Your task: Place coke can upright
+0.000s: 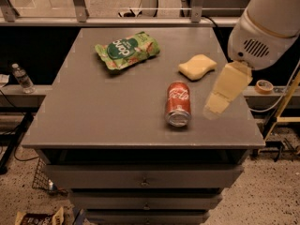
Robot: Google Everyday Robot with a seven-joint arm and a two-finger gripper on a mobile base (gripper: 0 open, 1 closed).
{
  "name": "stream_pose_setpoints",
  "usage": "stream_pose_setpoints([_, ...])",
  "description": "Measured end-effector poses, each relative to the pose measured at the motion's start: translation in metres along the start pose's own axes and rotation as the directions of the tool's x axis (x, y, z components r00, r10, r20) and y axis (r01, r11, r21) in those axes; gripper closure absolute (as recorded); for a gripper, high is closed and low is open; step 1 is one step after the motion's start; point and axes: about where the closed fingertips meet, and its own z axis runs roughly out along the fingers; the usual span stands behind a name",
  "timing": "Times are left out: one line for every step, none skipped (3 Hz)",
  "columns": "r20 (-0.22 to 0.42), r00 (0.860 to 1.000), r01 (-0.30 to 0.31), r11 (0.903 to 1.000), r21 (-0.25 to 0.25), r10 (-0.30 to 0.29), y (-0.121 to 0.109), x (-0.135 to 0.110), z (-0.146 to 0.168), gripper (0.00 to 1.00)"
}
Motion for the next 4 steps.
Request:
stream_pose_setpoints([0.008, 0.996, -0.091, 0.9958, 0.007, 0.091, -0.001, -0.002, -0.001, 0.00])
stream_pose_setpoints([0.008, 0.996, -0.091, 0.9958, 0.007, 0.091, -0.001, -0.002, -0.001, 0.00])
stream_pose_setpoints([0.023, 0.979, -0.203, 0.9769, -0.067, 0.205, -0.017, -0.014, 0.010, 0.00])
stream_pose_setpoints([0.003, 0.921, -0.382, 0.9052, -0.185, 0.389, -0.040, -0.032, 0.037, 0.00])
